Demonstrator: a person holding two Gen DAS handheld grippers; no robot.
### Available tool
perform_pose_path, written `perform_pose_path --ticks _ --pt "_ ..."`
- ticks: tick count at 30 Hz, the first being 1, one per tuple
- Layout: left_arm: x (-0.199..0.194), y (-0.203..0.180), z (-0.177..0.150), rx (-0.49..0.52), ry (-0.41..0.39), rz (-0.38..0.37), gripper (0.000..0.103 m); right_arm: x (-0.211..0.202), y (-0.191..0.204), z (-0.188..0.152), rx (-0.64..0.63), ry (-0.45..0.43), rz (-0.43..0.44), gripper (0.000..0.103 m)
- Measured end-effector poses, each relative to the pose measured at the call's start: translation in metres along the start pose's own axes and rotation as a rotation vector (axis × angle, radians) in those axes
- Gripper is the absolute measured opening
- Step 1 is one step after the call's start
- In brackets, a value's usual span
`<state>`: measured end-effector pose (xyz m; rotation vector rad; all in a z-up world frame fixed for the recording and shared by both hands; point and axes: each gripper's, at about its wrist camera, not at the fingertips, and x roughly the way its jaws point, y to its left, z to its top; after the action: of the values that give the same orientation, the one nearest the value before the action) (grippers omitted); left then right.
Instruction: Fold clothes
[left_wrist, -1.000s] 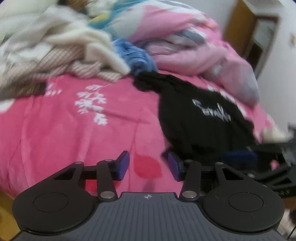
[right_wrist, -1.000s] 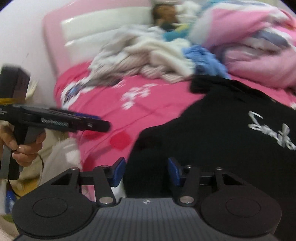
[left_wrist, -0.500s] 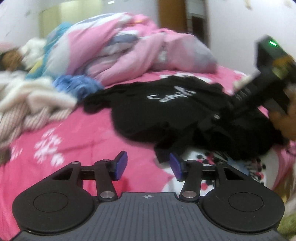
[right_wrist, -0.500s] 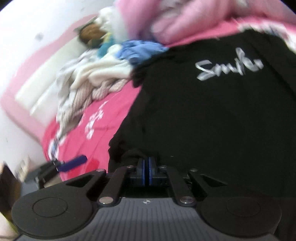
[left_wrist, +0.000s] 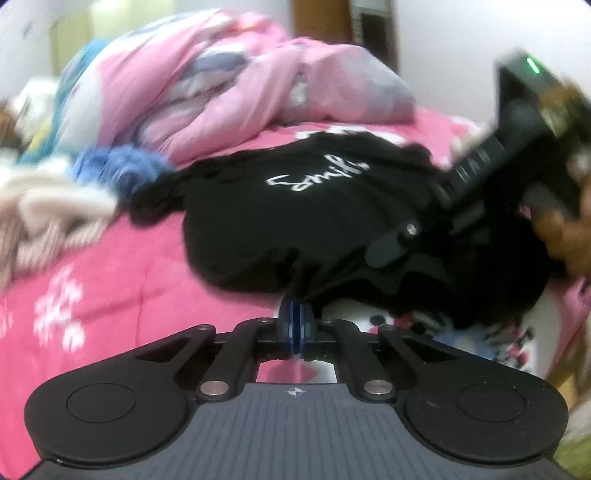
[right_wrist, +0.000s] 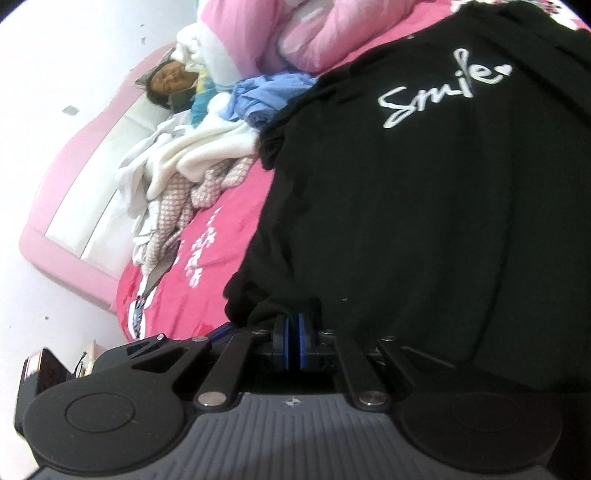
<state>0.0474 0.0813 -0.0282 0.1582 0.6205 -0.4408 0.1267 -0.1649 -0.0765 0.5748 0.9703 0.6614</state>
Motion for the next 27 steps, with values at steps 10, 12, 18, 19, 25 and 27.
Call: perform_pose_path --ticks 10,12,18,19,25,27 --pt "-0.074 0.083 -0.045 -0.568 0.151 -0.07 0.0 0.026 0.053 -0.047 -0.224 0.175 0.072 0.014" --pt "-0.068 0.092 -0.066 -0.618 0.225 -0.031 0.0 0.035 0.055 -0.055 -0.236 0.199 0.055 0.014" --pt "-0.077 0.111 -0.096 -0.753 0.184 -0.071 0.0 0.018 0.058 -0.052 -0.238 0.183 0.038 0.015" --pt "-0.082 0.111 -0.094 -0.749 0.152 -0.084 0.001 0.01 0.056 -0.051 -0.235 0.169 0.037 0.016" --pt "-0.075 0.104 -0.068 -0.714 0.067 -0.133 0.029 -0.06 0.032 -0.042 -0.133 0.0 -0.007 0.027" --pt "-0.063 0.099 -0.062 -0.697 0.082 -0.124 0.03 -0.096 0.016 -0.04 -0.071 -0.088 -0.063 0.029"
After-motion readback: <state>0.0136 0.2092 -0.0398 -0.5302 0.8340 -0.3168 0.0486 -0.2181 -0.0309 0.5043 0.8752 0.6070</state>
